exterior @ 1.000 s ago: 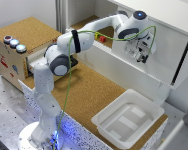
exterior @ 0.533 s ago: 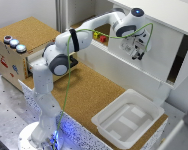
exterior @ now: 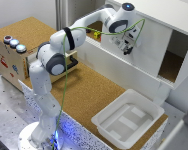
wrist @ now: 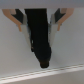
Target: Grasp the door handle, then slide the door to the left
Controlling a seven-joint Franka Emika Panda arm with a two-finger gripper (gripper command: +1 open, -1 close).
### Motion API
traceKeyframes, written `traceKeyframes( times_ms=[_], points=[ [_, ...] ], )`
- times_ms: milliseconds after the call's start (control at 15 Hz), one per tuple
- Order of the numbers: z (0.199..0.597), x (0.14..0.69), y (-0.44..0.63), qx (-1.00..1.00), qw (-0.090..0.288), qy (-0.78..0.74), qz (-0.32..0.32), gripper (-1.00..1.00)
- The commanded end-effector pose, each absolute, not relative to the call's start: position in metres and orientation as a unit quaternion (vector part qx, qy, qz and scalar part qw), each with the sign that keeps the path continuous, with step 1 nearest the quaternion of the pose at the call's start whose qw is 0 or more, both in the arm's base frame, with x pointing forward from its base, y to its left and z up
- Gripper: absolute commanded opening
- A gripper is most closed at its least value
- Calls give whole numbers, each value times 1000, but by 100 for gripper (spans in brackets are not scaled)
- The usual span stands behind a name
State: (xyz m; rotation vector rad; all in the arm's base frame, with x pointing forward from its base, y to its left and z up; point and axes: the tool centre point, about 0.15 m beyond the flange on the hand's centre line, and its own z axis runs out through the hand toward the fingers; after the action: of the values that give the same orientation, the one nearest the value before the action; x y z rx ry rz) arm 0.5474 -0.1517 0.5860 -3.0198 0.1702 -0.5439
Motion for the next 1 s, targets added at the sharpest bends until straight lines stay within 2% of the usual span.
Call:
traceKeyframes(
  times_ms=[0, 467, 667, 933],
  points=[
    [570, 554, -92, -978, -10, 98, -184, -100],
    [572, 547, -39, -979, -3, 89, -182, -100],
    [576, 541, -8, -978, -18, 86, -191, -100],
    [571, 539, 25, -978, -16, 87, -189, -100]
  ],
)
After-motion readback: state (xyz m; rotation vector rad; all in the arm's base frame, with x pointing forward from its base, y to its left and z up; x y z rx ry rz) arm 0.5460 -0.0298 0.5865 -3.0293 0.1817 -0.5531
